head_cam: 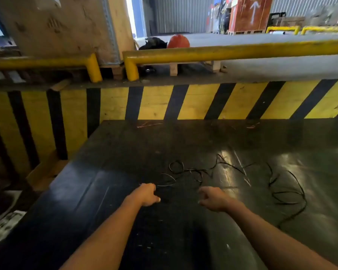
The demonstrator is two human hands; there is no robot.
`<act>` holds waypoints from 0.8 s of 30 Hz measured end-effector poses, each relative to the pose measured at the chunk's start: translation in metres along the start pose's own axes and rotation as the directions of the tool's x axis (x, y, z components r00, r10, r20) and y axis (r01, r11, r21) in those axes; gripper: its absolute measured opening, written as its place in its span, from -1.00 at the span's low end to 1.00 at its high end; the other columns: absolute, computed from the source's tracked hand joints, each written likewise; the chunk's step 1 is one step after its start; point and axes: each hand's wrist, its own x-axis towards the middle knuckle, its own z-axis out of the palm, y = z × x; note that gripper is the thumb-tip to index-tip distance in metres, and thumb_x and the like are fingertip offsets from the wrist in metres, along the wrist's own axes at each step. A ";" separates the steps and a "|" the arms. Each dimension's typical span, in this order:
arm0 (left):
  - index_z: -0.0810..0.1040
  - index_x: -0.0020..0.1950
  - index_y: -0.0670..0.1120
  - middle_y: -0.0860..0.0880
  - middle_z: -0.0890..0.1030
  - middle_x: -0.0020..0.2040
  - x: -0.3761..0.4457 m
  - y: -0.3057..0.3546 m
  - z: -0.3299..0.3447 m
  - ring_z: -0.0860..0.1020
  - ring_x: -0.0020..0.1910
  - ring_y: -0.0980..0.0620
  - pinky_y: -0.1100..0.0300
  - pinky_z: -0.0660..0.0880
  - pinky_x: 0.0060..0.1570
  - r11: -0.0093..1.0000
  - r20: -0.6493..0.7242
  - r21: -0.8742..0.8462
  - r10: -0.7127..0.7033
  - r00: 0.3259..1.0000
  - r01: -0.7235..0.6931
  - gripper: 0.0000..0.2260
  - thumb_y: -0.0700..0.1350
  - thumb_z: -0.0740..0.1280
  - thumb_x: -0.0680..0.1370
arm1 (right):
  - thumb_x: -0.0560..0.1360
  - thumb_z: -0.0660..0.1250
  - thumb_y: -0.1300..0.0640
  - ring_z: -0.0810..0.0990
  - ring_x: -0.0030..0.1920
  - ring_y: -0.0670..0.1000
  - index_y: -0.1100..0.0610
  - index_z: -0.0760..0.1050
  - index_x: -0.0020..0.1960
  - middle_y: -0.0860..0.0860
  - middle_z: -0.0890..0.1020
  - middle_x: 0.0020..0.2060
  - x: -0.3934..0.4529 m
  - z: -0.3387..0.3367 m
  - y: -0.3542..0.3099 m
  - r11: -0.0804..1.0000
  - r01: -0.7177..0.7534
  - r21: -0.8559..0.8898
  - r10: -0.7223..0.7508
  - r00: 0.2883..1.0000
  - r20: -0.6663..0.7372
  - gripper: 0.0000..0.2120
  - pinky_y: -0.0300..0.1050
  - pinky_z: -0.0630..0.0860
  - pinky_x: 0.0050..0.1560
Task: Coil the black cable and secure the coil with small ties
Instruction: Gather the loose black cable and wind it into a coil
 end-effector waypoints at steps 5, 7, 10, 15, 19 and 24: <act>0.32 0.41 -0.12 -0.17 0.41 0.35 0.027 -0.005 0.022 0.46 0.27 -0.14 -0.04 0.45 0.23 0.997 -0.006 -0.049 -0.054 0.999 0.053 -0.47 -0.01 0.37 0.50 | 0.51 0.19 0.23 0.46 0.27 0.11 0.00 0.28 0.40 0.14 0.48 0.30 0.052 0.031 -0.013 0.996 0.050 0.067 -0.050 0.999 -0.012 -0.52 -0.04 0.40 0.25; 0.36 0.37 -0.10 -0.16 0.43 0.31 0.036 -0.005 0.032 0.47 0.23 -0.13 -0.05 0.46 0.21 0.997 0.008 -0.032 -0.063 0.998 0.064 -0.53 -0.03 0.36 0.50 | 0.50 0.18 0.26 0.43 0.28 0.12 -0.08 0.21 0.42 0.13 0.41 0.32 0.071 0.039 -0.023 0.993 0.078 0.089 -0.079 0.997 0.008 -0.46 0.00 0.41 0.25; 0.44 0.28 -0.09 -0.15 0.49 0.24 0.043 -0.013 0.046 0.52 0.12 -0.08 0.02 0.50 0.12 0.996 0.040 -0.040 -0.081 0.996 0.083 -0.66 -0.08 0.33 0.52 | 0.48 0.16 0.31 0.35 0.37 0.17 -0.07 0.17 0.46 0.13 0.28 0.42 0.089 0.049 -0.041 0.987 0.141 0.070 -0.143 0.989 0.025 -0.40 0.06 0.38 0.34; 0.58 0.13 -0.11 -0.15 0.60 0.08 0.045 -0.022 0.059 0.58 -0.03 -0.07 0.07 0.54 0.02 0.996 -0.022 -0.055 -0.070 0.997 0.069 -0.79 -0.21 0.20 0.58 | 0.49 0.15 0.33 0.21 0.47 0.18 0.13 0.18 0.47 0.13 0.19 0.50 0.101 0.066 -0.053 0.992 0.124 -0.005 -0.122 0.985 0.119 -0.44 0.02 0.21 0.46; 0.51 0.26 -0.12 -0.12 0.57 0.13 0.038 -0.026 0.052 0.58 -0.01 -0.01 0.10 0.53 0.08 0.982 0.135 -0.174 -0.047 0.990 0.070 -0.74 -0.16 0.28 0.57 | 0.46 0.17 0.37 0.41 0.36 0.11 0.16 0.37 0.37 0.14 0.45 0.36 0.096 0.061 -0.051 0.992 0.112 0.056 -0.114 0.993 0.032 -0.51 -0.07 0.36 0.36; 0.54 0.12 -0.08 0.00 0.57 -0.22 0.016 -0.007 0.005 0.57 -0.24 0.07 0.22 0.49 -0.21 0.981 0.266 -0.191 0.088 0.960 -0.037 -0.76 -0.01 0.38 0.51 | 0.47 0.20 0.37 0.59 0.11 -0.03 0.14 0.56 0.19 0.04 0.65 0.10 0.071 0.000 -0.068 0.954 0.257 0.156 -0.224 0.954 -0.201 -0.64 -0.33 0.48 0.03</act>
